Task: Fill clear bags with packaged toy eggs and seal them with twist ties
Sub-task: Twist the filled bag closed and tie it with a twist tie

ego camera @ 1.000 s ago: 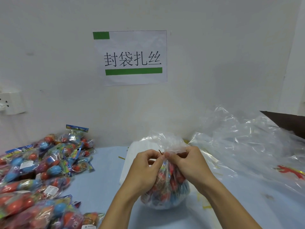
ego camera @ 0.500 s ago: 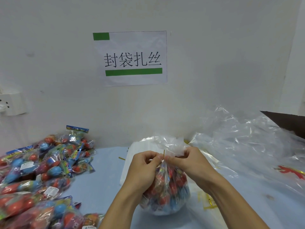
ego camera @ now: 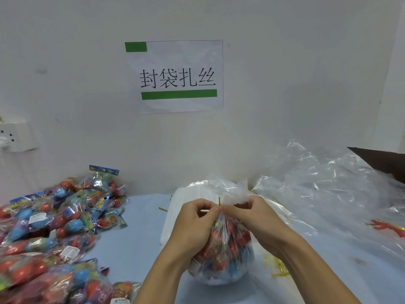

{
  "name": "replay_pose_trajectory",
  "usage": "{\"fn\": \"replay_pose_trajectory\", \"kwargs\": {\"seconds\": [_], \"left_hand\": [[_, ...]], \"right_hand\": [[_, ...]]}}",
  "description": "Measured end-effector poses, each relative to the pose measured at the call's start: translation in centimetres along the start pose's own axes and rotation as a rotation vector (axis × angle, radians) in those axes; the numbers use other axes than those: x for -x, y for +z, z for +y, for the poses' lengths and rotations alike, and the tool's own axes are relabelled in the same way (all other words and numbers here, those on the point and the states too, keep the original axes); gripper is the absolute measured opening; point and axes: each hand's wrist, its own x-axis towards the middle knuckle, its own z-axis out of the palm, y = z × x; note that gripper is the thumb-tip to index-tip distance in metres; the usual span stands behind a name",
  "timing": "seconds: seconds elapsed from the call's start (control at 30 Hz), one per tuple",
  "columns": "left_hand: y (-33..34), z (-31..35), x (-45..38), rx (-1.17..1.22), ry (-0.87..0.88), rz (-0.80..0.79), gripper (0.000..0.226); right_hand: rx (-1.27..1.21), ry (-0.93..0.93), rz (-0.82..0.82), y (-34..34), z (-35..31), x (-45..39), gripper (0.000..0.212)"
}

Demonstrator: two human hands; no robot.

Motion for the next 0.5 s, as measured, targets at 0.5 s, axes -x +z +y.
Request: {"fn": "replay_pose_trajectory", "kwargs": {"seconds": [0.5], "left_hand": [[0.2,0.3,0.3,-0.189,0.291,-0.01,0.01]], "right_hand": [[-0.173,0.117,0.109,0.7,0.2,-0.6,0.014]]}}
